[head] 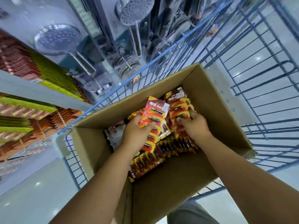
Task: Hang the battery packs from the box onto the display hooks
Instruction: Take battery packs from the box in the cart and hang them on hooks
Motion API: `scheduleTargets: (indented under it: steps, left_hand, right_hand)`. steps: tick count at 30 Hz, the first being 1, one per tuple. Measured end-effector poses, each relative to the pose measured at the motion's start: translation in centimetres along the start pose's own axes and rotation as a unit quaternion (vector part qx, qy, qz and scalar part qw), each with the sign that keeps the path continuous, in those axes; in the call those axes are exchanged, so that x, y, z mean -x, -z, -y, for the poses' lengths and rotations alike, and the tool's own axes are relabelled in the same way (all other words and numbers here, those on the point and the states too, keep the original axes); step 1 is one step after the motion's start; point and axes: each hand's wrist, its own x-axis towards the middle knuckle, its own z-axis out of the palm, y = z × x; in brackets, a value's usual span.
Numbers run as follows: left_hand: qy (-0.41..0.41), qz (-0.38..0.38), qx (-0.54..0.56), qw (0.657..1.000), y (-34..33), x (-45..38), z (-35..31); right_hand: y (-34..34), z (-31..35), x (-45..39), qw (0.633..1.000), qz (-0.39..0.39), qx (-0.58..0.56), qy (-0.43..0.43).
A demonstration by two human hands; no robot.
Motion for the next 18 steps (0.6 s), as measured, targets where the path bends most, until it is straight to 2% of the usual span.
scheduleTargets:
  steps: [2,4,8,13,16,18]
  left_hand:
    - [-0.008,0.023,0.048,0.999,1.5,2.5,-0.9]
    - [-0.016,0.026,0.1,0.995,2.9,5.1,-1.4]
    - [-0.052,-0.007,0.206,0.977,5.9,10.1,-3.5]
    - [-0.138,-0.083,0.27,0.949,11.2,16.5,-6.6]
    - [-0.176,-0.097,0.329,0.923,14.2,20.6,-8.0]
    - [-0.204,-0.137,0.35,0.904,16.3,23.6,-8.9]
  right_hand:
    - [1.5,1.2,2.6,0.988,0.078,-0.132,-0.034]
    - [3.1,2.2,5.2,0.969,0.138,-0.202,-0.027]
    - [5.8,5.9,10.1,0.946,0.197,-0.253,0.046]
    - [6.7,12.6,15.0,0.919,0.25,-0.275,0.132]
    - [6.2,17.1,17.9,0.903,0.273,-0.293,0.159]
    - [5.7,19.8,20.1,0.895,0.292,-0.276,0.191]
